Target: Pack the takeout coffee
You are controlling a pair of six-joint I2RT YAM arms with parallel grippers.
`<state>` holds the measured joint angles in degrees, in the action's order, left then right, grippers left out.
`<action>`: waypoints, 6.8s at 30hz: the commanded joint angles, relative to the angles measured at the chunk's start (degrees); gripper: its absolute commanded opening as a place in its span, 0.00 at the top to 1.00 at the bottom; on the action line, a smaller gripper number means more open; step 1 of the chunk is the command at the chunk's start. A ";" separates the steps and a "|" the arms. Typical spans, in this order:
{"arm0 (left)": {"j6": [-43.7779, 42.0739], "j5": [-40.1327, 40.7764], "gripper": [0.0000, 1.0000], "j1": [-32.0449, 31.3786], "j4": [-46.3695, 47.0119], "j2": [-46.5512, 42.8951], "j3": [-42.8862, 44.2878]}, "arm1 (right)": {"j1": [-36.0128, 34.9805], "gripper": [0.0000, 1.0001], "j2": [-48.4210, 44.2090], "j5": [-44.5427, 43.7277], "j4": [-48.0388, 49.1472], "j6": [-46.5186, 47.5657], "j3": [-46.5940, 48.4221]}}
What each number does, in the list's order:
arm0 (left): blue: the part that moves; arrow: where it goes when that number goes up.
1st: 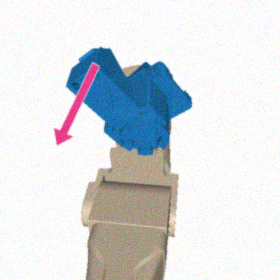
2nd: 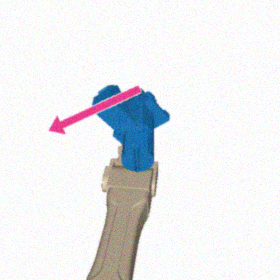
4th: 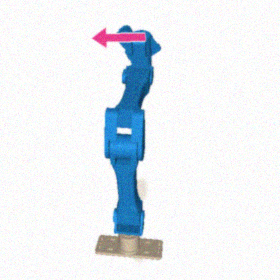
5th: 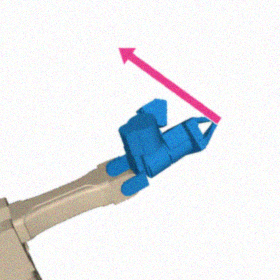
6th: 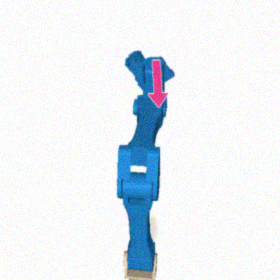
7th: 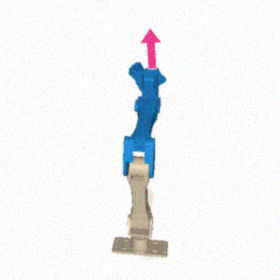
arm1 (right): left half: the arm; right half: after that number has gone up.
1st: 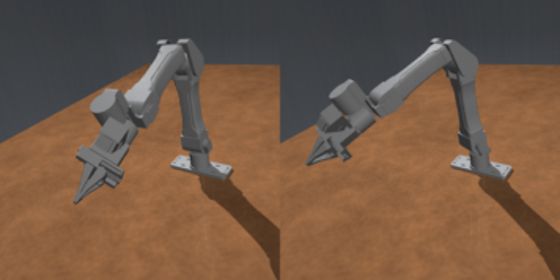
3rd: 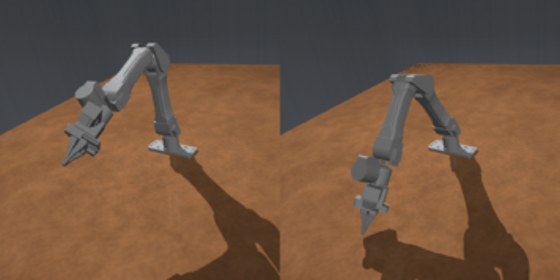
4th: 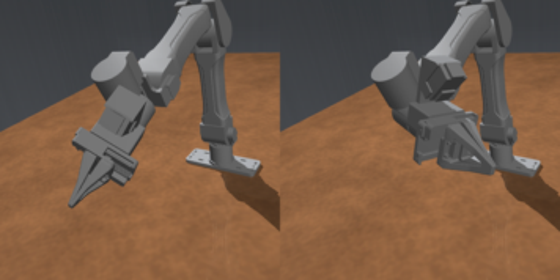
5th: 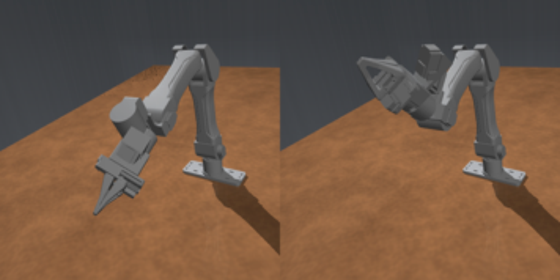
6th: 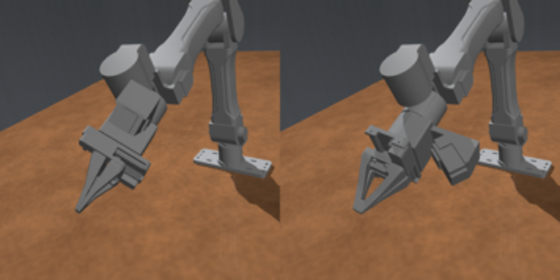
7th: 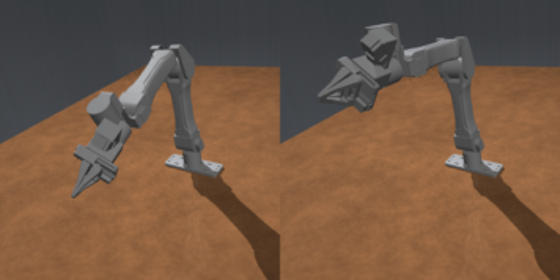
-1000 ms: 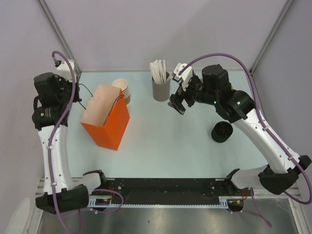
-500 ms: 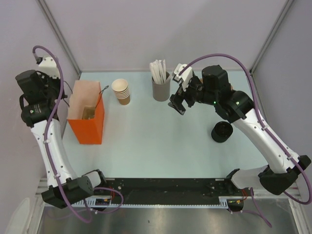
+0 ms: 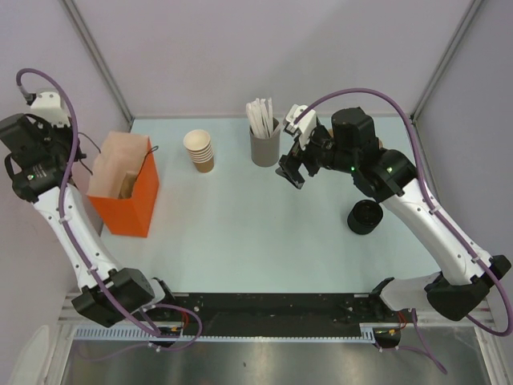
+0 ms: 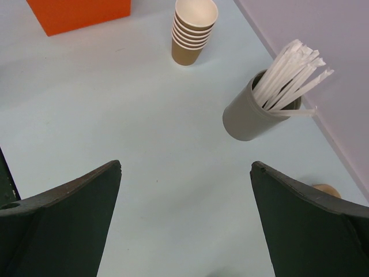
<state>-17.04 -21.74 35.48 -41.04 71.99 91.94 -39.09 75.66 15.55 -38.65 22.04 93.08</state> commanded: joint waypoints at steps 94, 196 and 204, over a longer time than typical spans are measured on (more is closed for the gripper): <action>-9.33 2.75 0.01 -50.07 10.54 16.85 -4.41 | 27.14 0.00 -1.39 1.77 1.83 -2.71 -14.15; -4.67 8.20 1.00 -42.16 16.16 29.62 -0.97 | 27.23 0.00 -0.60 4.40 3.15 -0.95 -19.69; -5.37 8.02 0.97 -42.16 14.76 30.58 -0.10 | 27.23 0.00 -0.51 4.40 2.97 -0.95 -19.69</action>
<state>-22.48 -14.55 -6.68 -27.90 104.73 90.70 -12.08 75.72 18.98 -36.75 20.64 73.25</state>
